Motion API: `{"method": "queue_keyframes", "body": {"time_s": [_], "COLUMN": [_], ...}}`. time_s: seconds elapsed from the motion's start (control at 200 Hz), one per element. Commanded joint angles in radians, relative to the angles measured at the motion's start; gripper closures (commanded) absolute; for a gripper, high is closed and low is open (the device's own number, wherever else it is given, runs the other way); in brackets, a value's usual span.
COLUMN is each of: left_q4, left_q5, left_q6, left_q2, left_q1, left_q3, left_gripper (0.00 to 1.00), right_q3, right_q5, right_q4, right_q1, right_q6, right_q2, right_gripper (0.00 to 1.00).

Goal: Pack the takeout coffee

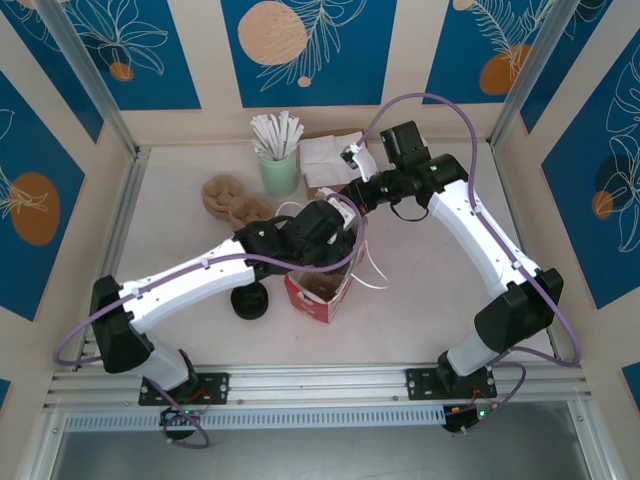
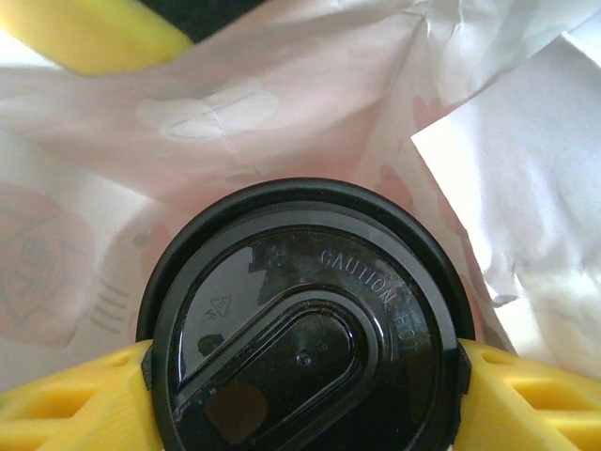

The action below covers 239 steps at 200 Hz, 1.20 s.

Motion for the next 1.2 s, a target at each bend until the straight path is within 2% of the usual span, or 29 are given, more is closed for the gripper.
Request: {"method": "queue_keyframes", "body": {"time_s": [0.0, 0.645, 0.93, 1.19], "left_q4": [0.034, 0.081, 0.101, 0.153], "left_q5": [-0.006, -0.07, -0.086, -0.023], "left_q6": [0.025, 0.062, 0.051, 0.027], "left_q2": [0.033, 0.107, 0.073, -0.029], "left_q1": [0.008, -0.001, 0.01, 0.028], "left_q3": [0.005, 0.001, -0.029, -0.127], "left_gripper": [0.31, 0.3, 0.29, 0.28], "right_q3": [-0.006, -0.149, -0.141, -0.136], "right_q5": [-0.056, -0.088, -0.075, -0.065], "right_q4": [0.035, 0.159, 0.165, 0.161], "right_q1": [-0.003, 0.038, 0.034, 0.0], "right_q6": [0.008, 0.056, 0.081, 0.095], "right_q2": [-0.002, -0.104, -0.1, -0.104], "right_gripper": [0.99, 0.98, 0.98, 0.98]}}
